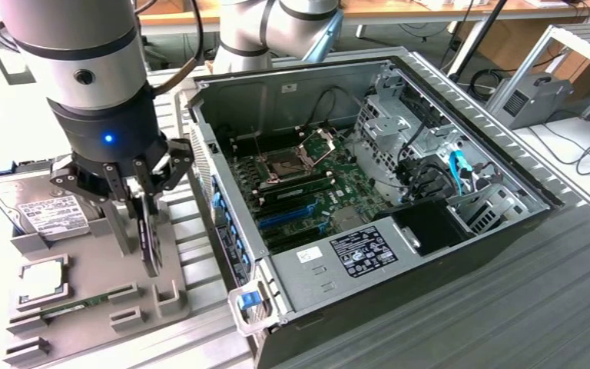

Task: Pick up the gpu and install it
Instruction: 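Pick up the gpu and move the gpu toward the slot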

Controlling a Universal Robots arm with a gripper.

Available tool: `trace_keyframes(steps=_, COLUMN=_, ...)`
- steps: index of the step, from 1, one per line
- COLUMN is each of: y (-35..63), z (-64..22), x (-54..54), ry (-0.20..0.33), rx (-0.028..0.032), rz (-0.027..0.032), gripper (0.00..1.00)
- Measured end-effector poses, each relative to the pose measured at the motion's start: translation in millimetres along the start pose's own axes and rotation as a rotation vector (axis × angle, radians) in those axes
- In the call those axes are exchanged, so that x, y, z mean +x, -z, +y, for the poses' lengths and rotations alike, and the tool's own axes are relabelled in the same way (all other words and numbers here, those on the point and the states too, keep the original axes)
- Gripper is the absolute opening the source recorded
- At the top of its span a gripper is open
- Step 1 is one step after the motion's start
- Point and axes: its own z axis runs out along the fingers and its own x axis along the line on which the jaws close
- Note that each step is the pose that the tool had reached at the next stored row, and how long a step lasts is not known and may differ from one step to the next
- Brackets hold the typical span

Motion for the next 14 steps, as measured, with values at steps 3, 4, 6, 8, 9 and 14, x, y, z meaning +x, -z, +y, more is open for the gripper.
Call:
trace_keyframes(steps=3, y=2.2, z=0.1, x=0.0, ry=0.0, rx=0.0, rz=0.0, gripper=0.26)
trace_keyframes(steps=4, y=2.9, z=0.1, x=-0.1, ry=0.0, rx=0.0, rz=0.0, gripper=0.26)
trace_keyframes(steps=6, y=3.9, z=0.1, x=-0.1, ry=0.0, rx=-0.0001, rz=-0.0001, gripper=0.26)
trace_keyframes(steps=8, y=5.0, z=0.2, x=-0.1, ry=0.0, rx=0.0, rz=0.0, gripper=0.26)
trace_keyframes(steps=9, y=5.6, z=0.2, x=-0.1, ry=0.0, rx=0.0, rz=0.0, gripper=0.26)
trace_keyframes(steps=14, y=9.3, z=0.3, x=-0.2, ry=0.0, rx=0.0, rz=0.0, gripper=0.26)
